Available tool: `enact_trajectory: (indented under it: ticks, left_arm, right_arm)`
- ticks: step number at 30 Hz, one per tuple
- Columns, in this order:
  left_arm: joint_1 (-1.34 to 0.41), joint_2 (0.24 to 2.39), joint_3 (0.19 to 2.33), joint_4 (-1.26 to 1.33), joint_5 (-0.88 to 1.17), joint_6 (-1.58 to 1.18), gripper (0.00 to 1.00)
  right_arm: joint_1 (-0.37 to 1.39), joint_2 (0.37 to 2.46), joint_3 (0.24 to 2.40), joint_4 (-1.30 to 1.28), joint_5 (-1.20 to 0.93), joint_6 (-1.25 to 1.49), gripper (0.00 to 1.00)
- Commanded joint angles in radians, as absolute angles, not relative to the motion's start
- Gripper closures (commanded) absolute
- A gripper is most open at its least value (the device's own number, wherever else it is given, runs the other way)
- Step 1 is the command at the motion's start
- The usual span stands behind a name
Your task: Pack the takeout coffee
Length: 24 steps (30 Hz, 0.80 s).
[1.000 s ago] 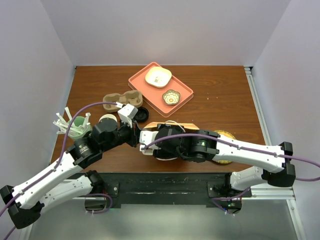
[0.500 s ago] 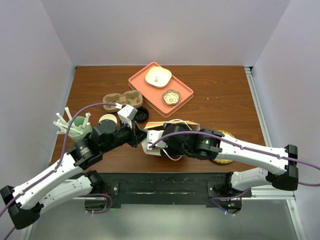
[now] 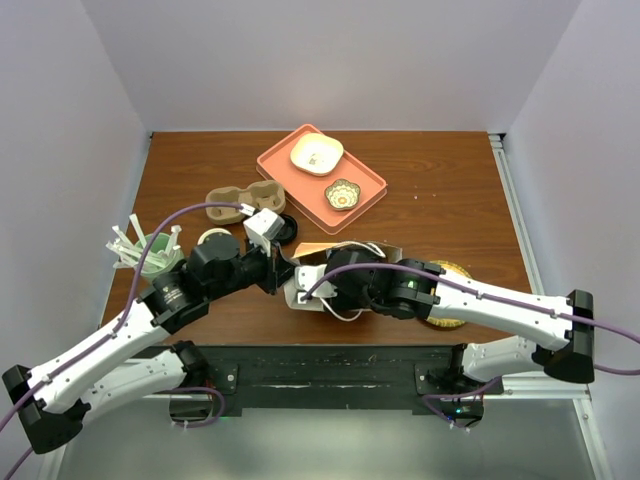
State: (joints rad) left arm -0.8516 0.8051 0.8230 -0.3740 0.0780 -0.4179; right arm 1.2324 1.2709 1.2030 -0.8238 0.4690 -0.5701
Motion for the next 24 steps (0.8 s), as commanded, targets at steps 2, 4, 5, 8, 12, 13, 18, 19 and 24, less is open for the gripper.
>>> enact_trajectory:
  ticks: [2,4,5,8,12,13,18,19,24]
  left_arm:
    - [-0.853,0.782,0.865,-0.429,0.055,-0.383,1.00]
    - [-0.853,0.775,0.867,-0.433,0.034,-0.396,1.00]
    - [-0.853,0.769,0.868,-0.433,0.029,-0.400,1.00]
    - [-0.853,0.772,0.885,-0.434,0.023,-0.407,1.00]
    - [-0.857,0.781,0.890,-0.431,0.025,-0.406,1.00]
    - [-0.861,0.781,0.885,-0.422,0.023,-0.405,1.00]
    - [-0.873,0.805,0.887,-0.434,0.003,-0.408,1.00]
    - [-0.873,0.802,0.890,-0.425,0.003,-0.403,1.00]
    - [-0.874,0.799,0.877,-0.394,0.023,-0.393,1.00]
  right_arm:
    - [1.220,1.220,1.151,-0.831,0.459,-0.742,0.67]
    - [1.220,1.209,1.137,-0.834,0.445,-0.767,0.68]
    - [1.220,1.207,1.135,-0.831,0.449,-0.769,0.68]
    - [1.201,1.213,1.134,-0.838,0.465,-0.790,0.68]
    - [1.169,1.230,1.138,-0.821,0.462,-0.801,0.68]
    - [1.166,1.238,1.138,-0.816,0.466,-0.811,0.68]
    - [1.161,1.284,1.138,-0.810,0.479,-0.824,0.69]
    - [1.155,1.285,1.140,-0.796,0.476,-0.818,0.69]
    - [1.140,1.290,1.146,-0.772,0.443,-0.799,0.69]
